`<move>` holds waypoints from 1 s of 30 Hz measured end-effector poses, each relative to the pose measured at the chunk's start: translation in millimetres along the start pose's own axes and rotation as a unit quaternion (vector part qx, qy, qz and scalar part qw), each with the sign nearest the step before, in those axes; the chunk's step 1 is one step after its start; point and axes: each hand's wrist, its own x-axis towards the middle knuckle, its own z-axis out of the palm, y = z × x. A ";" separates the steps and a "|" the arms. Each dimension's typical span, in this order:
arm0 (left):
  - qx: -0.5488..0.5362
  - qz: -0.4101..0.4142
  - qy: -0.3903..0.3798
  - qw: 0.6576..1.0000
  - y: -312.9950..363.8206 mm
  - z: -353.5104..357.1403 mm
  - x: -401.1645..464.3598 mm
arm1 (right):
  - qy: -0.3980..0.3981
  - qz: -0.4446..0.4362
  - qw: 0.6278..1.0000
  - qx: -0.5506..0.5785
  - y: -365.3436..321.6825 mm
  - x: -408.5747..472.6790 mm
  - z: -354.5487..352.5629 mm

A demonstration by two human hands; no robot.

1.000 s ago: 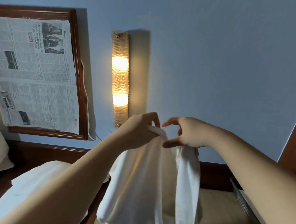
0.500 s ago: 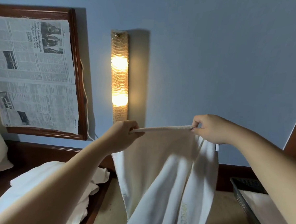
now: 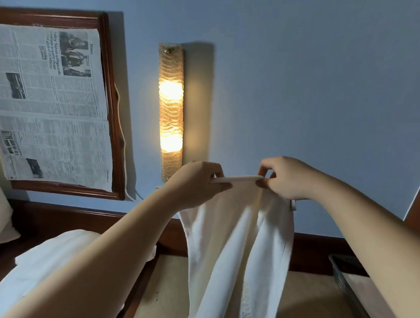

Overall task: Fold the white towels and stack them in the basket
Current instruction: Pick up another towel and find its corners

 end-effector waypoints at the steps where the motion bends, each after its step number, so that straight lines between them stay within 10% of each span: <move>1: -0.004 -0.015 0.000 1.000 -6.1 -0.2 -1.3 | 0.013 0.014 1.000 -0.003 6.2 0.4 -0.1; 8: -0.272 -0.165 0.035 0.947 -16.7 4.2 -12.7 | 0.016 0.147 0.968 0.201 20.2 2.1 20.2; 12: -0.463 -0.193 0.035 0.864 3.0 23.8 -17.0 | -0.032 0.230 0.863 0.450 6.8 6.0 48.2; 16: -0.464 -0.182 0.019 0.866 10.2 45.2 -23.0 | -0.017 0.230 0.685 0.691 -0.3 0.5 63.5; 22: -0.538 -0.154 0.029 0.828 5.3 61.3 -32.9 | -0.025 0.140 0.637 0.758 -1.6 -14.6 76.2; 24: -0.543 -0.150 0.040 0.825 2.8 62.8 -33.7 | -0.039 0.107 0.642 0.758 -1.8 -19.0 82.8; 30: -0.514 -0.126 0.033 0.848 5.3 66.9 -37.6 | 0.038 0.030 0.827 0.561 -5.9 -20.7 98.6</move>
